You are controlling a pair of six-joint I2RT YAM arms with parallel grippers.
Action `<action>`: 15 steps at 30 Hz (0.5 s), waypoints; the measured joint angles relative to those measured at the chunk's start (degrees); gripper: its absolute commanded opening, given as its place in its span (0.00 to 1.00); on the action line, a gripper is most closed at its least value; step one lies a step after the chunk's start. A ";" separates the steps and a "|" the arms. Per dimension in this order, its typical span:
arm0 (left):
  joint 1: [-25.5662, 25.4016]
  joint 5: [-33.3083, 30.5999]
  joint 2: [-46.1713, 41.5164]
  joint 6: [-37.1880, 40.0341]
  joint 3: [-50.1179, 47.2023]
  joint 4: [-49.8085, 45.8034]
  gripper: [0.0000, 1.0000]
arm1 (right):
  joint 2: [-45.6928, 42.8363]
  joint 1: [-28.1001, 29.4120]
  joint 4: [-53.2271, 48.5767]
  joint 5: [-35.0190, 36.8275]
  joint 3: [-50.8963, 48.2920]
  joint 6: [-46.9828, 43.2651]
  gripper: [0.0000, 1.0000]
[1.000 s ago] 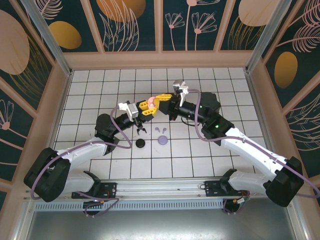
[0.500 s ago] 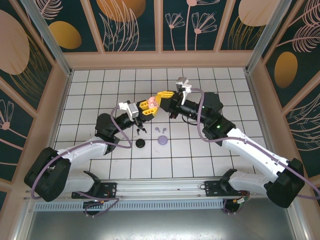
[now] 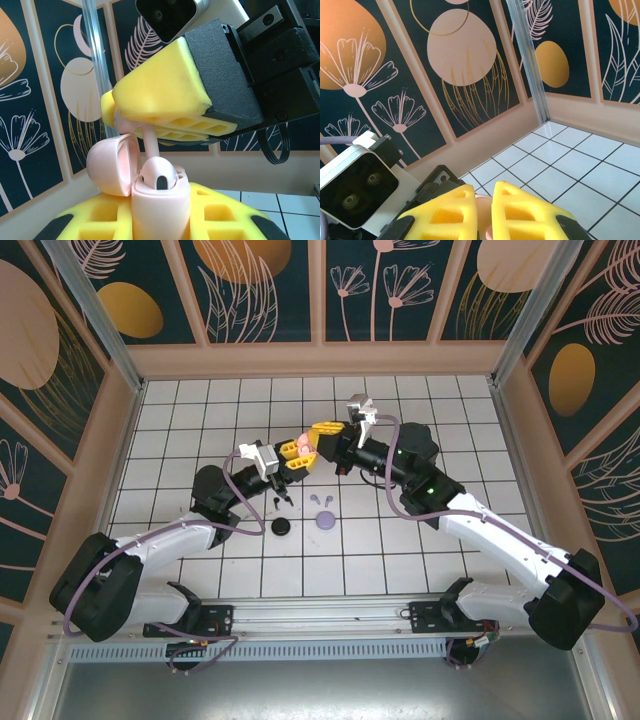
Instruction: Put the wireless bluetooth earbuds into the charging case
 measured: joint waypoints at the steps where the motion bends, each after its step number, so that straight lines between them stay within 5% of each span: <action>1: 0.00 0.00 0.00 0.00 0.00 0.02 0.00 | 0.00 0.00 0.00 0.00 0.00 0.02 0.10; 15: 0.00 -0.44 0.61 -0.26 0.02 0.17 0.00 | -0.81 1.40 0.24 1.73 -1.18 -0.42 0.10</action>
